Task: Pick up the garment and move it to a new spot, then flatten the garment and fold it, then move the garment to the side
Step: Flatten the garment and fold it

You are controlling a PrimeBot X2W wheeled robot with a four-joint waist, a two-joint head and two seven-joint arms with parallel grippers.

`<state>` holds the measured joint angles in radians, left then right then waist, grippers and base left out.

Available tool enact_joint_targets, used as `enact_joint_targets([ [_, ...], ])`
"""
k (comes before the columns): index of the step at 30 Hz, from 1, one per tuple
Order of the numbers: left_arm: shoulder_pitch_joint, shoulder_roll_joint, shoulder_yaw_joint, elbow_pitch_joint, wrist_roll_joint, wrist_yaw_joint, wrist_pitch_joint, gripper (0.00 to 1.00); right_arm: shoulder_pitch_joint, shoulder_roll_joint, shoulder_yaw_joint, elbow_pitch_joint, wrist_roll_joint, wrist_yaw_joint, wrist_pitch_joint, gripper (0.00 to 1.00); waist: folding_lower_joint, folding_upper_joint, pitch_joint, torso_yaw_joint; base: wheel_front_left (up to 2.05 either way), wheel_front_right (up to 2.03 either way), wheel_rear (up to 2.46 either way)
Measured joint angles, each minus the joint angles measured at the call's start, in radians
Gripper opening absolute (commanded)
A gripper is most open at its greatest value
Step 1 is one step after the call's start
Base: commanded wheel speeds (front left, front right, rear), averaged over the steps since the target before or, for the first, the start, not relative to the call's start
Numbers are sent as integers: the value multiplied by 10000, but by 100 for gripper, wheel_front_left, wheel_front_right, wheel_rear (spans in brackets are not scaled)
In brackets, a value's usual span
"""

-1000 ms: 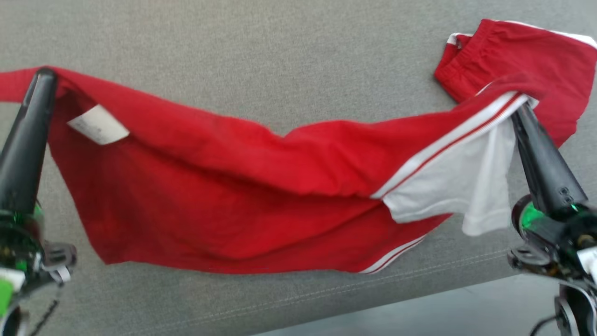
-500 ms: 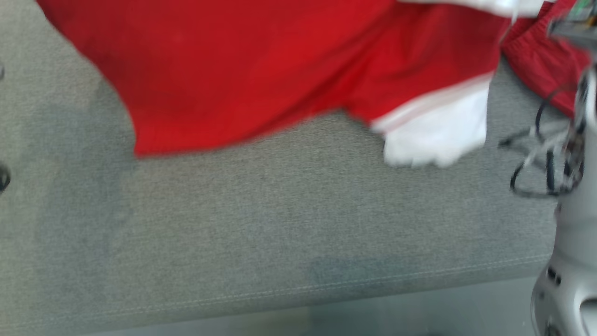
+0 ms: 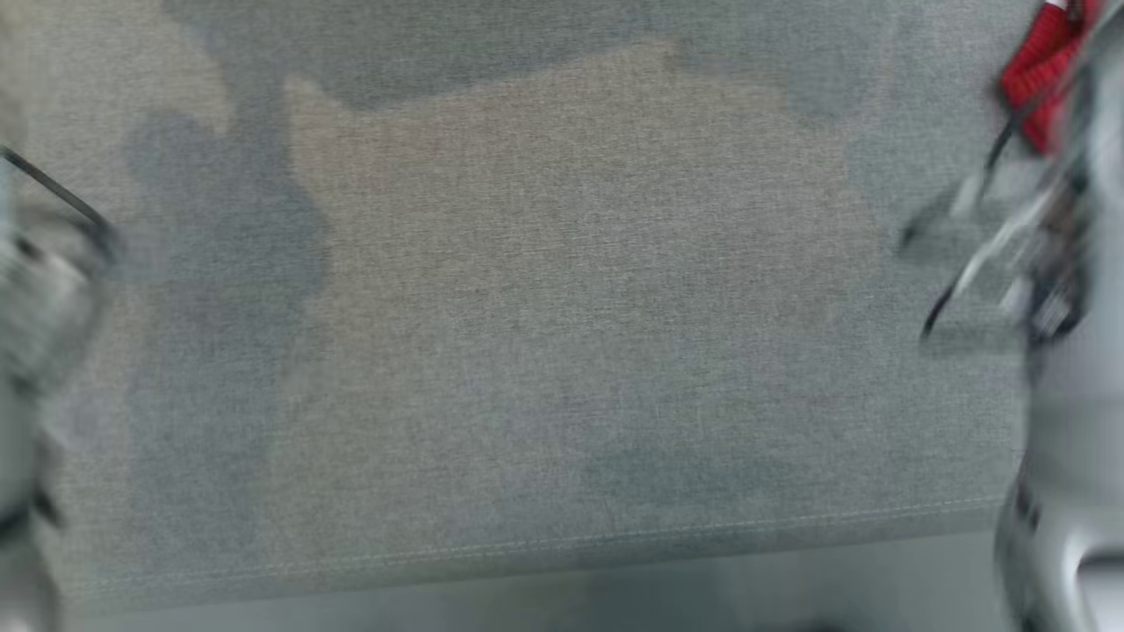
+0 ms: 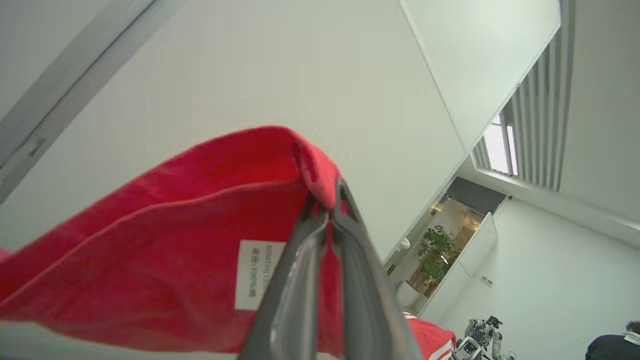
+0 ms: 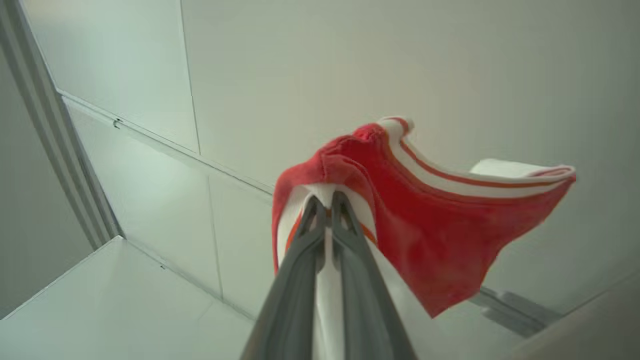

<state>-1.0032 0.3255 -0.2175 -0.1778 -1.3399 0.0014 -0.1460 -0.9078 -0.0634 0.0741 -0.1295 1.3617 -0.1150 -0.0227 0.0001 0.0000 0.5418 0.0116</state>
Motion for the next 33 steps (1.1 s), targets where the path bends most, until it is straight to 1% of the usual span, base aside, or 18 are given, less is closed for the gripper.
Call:
enact_joint_targets([
  [2, 1903, -351, -251, 477, -213, -61, -159, 0, 2124, 0, 232, 520, 502, -12, -31, 0, 1, 1, -54, -58, 0, 0, 0],
  [3, 2899, -424, -286, 692, -247, -71, -326, 0, 3166, -2, 368, 775, 667, -12, -31, 0, 0, 0, -113, -82, 0, 0, 0],
  [4, 2899, -424, -286, 692, -247, -71, -326, 0, 3166, -2, 368, 775, 667, -12, -31, 0, 0, 0, -113, -82, 0, 0, 0],
  [5, 3842, -430, -228, 894, -284, -56, -529, 0, 4115, 17, 514, 951, 777, -48, -36, 0, 0, 0, -194, -105, 0, 0, 0],
  [7, 5323, -393, -19, 1200, -453, 77, -788, 0, 5491, 58, 732, 1225, 1072, -88, -79, 0, 0, 0, -400, -152, 0, 0, 0],
  [10, 6718, -719, 336, 1498, -1206, 127, -867, 0, 6666, 107, 857, 1369, 1444, -86, -274, 0, 0, 0, -786, -234, 0, 0, 0],
  [12, 7186, -965, 594, 1565, -1494, 111, -940, 0, 7055, 132, 953, 1440, 1519, -40, -322, 0, -1, 1, -1047, -286, 0, 0, 0],
  [16, 7550, -1212, 771, 1509, -1795, -107, -938, 0, 7552, 174, 938, 1400, 1758, 136, -545, 0, 0, 0, -1584, -371, 0, 0, 0],
  [20, 7764, -1170, 796, 1252, -1789, -194, -936, 0, 7774, 192, 884, 1187, 1877, 127, -681, 0, -1, 0, -2068, -412, 0, 0, 0],
  [22, 8007, -1099, 784, 951, -1758, -194, -936, 0, 7765, 192, 696, 690, 2169, 113, -736, 0, -1, 0, -2366, -426, 0, 0, 0],
  [25, 8330, -945, 617, 648, -1565, -176, -936, 0, 7844, 190, 497, 385, 2357, 58, -755, 0, -1, 0, -2597, -436, 0, 0, 0],
  [29, 9072, -848, 468, 366, -1367, 171, -924, 0, 8633, 198, 497, 198, 2529, -98, -731, 0, -1, 0, -2784, -398, 0, 0, 0],
  [33, 10095, -809, 378, 403, -1325, 495, -924, 0, 9549, 234, 510, 393, 2918, -113, -736, 0, -1, 0, -2838, -392, 0, 0, 0],
])
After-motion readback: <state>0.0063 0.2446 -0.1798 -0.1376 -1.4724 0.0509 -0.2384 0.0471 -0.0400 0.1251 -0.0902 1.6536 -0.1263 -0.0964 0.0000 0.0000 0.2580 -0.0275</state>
